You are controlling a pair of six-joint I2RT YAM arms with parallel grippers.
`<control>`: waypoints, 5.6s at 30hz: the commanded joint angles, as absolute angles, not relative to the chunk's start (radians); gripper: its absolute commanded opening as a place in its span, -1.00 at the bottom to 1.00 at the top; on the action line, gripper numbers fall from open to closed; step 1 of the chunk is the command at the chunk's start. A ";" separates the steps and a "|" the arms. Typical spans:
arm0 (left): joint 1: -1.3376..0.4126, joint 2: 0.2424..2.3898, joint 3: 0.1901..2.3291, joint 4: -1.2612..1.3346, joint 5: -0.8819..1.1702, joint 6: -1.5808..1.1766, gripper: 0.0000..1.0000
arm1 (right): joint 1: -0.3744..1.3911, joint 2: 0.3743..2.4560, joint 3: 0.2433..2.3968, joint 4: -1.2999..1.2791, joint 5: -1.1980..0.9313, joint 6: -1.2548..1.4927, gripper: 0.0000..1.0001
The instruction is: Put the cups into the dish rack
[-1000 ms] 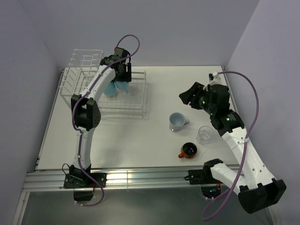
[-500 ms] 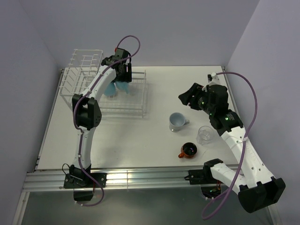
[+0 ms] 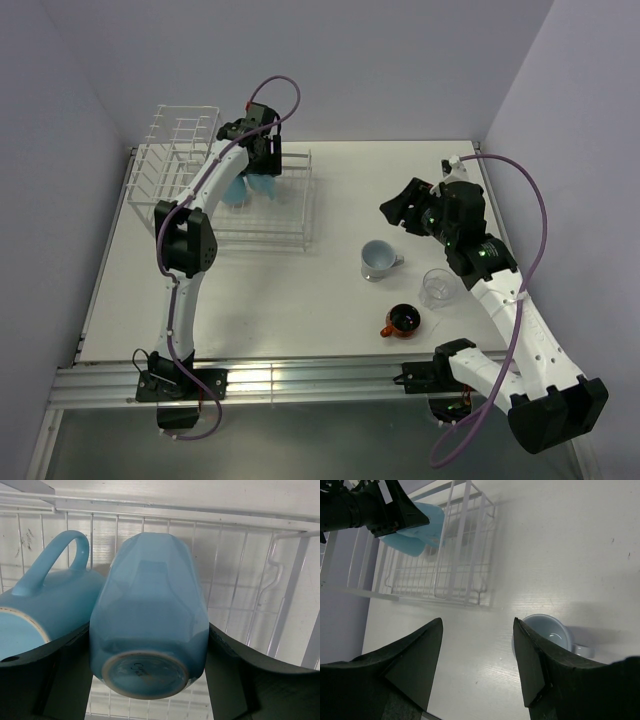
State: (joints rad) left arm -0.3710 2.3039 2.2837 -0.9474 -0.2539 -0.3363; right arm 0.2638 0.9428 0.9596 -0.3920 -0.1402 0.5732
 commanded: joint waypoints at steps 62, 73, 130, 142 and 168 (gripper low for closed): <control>-0.379 2.318 2.261 -0.888 -0.290 -0.377 0.68 | 0.261 0.983 0.939 -0.316 -0.164 0.538 0.38; -0.387 2.227 2.230 -0.821 -0.319 -0.359 0.87 | 0.261 0.982 0.943 -0.319 -0.169 0.531 0.39; -0.650 1.289 1.474 -0.632 -0.316 -0.506 0.86 | 0.661 1.285 0.948 -0.505 0.324 0.505 0.27; -0.655 1.285 1.444 -0.618 -0.293 -0.511 0.85 | 0.663 1.399 0.934 -0.471 0.319 0.499 0.11; -0.657 1.290 1.399 -0.555 -0.218 -0.517 0.85 | 0.661 1.362 1.121 -0.597 0.336 0.450 -1.00</control>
